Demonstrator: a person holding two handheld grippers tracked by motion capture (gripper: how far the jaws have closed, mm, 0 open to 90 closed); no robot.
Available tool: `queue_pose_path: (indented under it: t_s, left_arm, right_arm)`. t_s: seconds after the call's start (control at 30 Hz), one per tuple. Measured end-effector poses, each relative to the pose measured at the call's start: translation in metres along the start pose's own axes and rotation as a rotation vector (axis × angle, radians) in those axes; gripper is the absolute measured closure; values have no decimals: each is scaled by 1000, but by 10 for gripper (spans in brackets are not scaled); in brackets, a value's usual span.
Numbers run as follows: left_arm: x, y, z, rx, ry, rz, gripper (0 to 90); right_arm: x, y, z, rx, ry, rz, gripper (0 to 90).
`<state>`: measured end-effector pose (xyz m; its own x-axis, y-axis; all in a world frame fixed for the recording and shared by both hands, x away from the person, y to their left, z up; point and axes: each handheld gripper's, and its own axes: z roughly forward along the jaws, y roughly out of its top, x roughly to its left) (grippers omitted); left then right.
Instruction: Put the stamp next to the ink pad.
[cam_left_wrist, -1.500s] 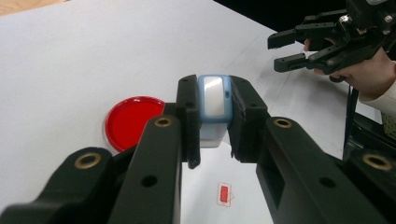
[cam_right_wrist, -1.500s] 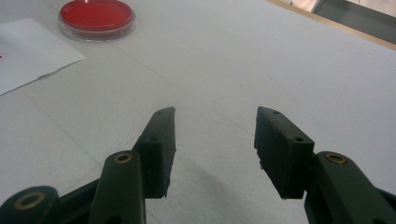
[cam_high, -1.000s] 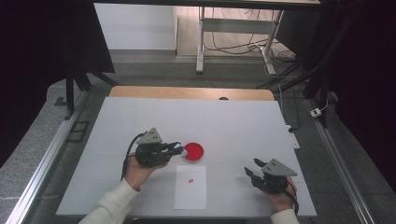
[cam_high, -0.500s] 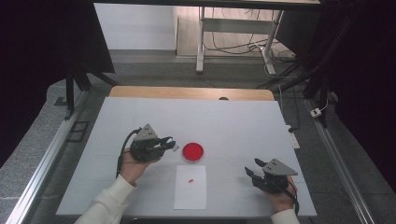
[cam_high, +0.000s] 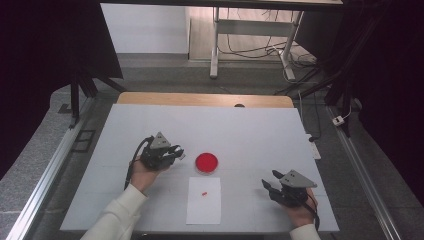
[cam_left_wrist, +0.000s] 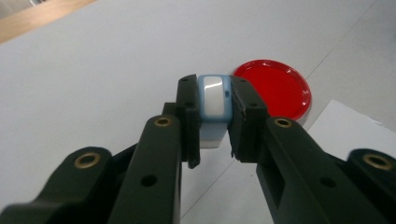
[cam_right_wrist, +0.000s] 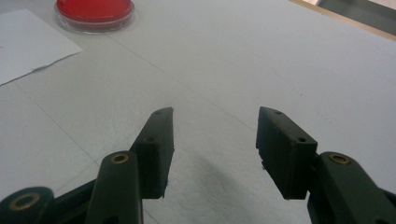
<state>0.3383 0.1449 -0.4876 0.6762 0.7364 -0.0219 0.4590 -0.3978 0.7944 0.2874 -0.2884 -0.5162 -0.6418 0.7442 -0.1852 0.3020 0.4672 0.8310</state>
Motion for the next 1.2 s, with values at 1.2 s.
queue_pose_path:
  t_s: [1.2]
  left_arm:
    - [-1,-1,42,70,-5,7,743]
  right_arm:
    - [1,-2,1,12,-5,0,455]
